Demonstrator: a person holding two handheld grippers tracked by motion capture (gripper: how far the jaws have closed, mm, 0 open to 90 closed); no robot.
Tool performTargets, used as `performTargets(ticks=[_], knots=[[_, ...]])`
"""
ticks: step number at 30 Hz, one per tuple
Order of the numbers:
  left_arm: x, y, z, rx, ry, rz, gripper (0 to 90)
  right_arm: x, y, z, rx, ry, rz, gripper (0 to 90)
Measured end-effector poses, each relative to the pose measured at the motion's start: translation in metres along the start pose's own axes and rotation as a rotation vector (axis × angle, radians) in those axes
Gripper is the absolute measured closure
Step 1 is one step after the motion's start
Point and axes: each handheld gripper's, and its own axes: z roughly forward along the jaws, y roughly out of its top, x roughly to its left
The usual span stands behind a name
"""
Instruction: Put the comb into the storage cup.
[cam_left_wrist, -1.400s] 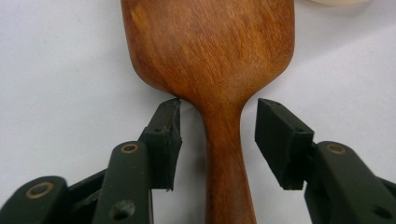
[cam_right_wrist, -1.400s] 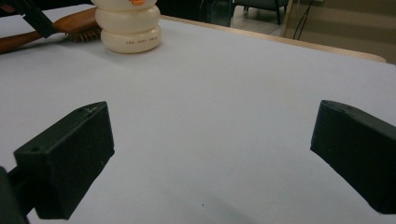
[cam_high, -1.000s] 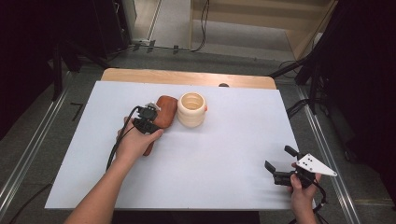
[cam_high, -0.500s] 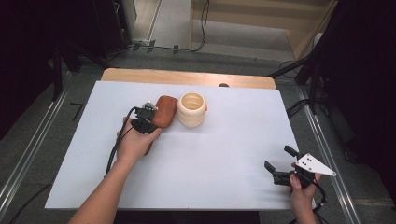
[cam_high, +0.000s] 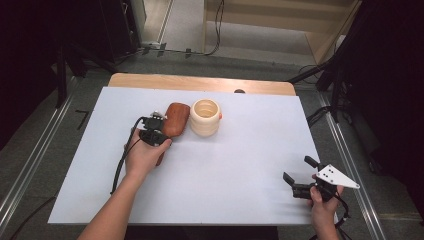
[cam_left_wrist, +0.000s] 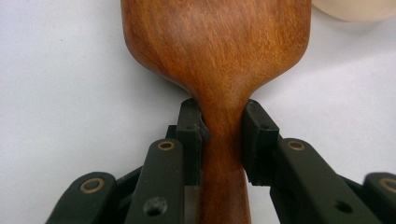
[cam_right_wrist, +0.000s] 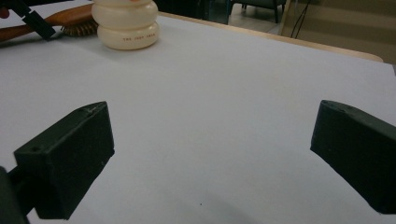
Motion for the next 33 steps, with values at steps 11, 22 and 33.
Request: performTargets(ticks=[11, 22, 33], knots=[[0.005, -0.008, -0.002, -0.065, -0.015, -0.004, 72.6, 0.0, 0.0, 0.0, 0.0, 0.0, 0.002, 0.0], [0.005, -0.01, -0.011, -0.136, -0.009, -0.002, 72.6, 0.0, 0.0, 0.0, -0.001, -0.001, 0.002, 0.0], [0.007, -0.013, -0.021, -0.177, -0.034, 0.03, 72.6, 0.0, 0.0, 0.0, 0.0, -0.001, 0.003, 0.0]])
